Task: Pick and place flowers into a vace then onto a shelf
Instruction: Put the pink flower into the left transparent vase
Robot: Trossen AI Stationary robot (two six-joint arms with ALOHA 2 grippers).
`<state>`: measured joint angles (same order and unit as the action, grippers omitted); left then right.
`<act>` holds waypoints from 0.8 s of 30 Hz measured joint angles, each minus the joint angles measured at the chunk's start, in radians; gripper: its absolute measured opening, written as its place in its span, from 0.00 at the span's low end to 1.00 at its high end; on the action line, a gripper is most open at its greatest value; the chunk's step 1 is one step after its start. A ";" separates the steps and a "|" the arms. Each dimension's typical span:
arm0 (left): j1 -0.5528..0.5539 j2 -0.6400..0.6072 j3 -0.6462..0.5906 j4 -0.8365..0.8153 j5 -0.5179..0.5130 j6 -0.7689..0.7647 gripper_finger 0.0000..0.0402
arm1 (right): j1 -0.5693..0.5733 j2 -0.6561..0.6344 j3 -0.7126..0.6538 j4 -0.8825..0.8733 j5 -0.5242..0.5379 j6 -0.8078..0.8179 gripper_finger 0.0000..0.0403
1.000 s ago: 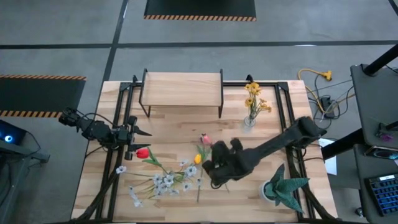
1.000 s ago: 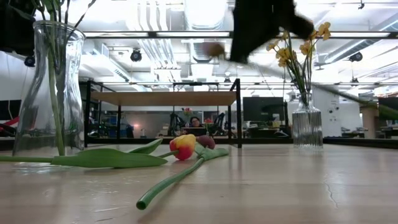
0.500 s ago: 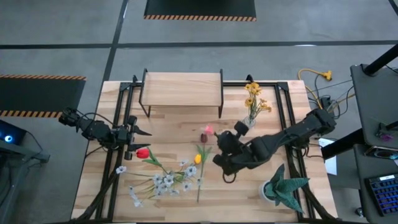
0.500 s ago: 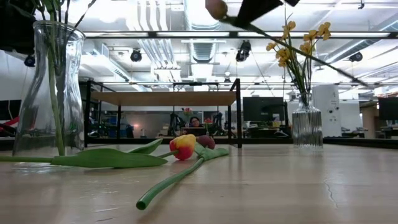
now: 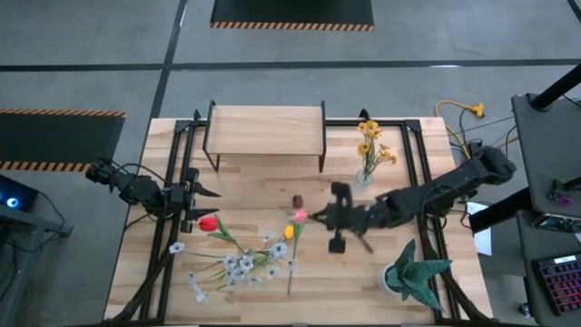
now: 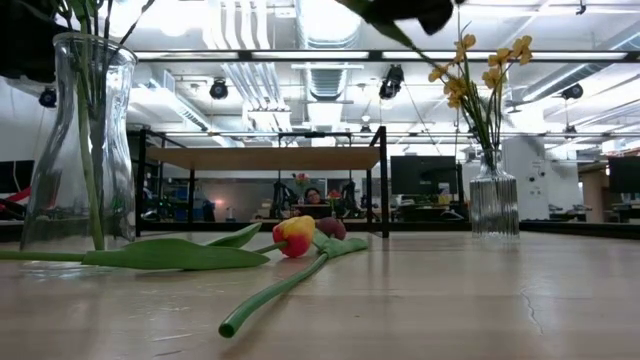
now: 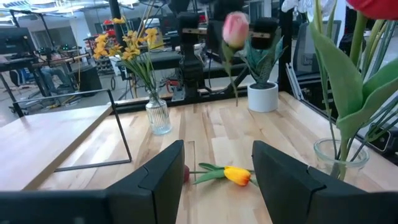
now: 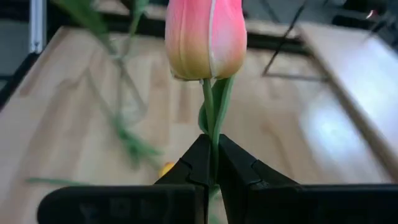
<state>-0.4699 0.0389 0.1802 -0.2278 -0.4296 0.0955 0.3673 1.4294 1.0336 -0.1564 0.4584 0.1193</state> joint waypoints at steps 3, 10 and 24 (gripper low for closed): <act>0.000 0.000 0.000 -0.001 -0.022 0.000 0.43 | -0.052 -0.098 -0.135 0.155 0.002 -0.078 0.03; 0.000 0.000 0.000 0.000 -0.026 -0.022 0.43 | -0.133 -0.323 -0.323 0.401 0.045 -0.322 0.03; 0.000 0.000 0.000 0.004 -0.026 -0.053 0.43 | -0.218 -0.559 -0.382 0.408 0.309 -0.544 0.03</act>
<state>-0.4698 0.0391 0.1802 -0.2237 -0.4561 0.0425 0.1490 0.8700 0.6518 0.2520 0.7673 -0.4247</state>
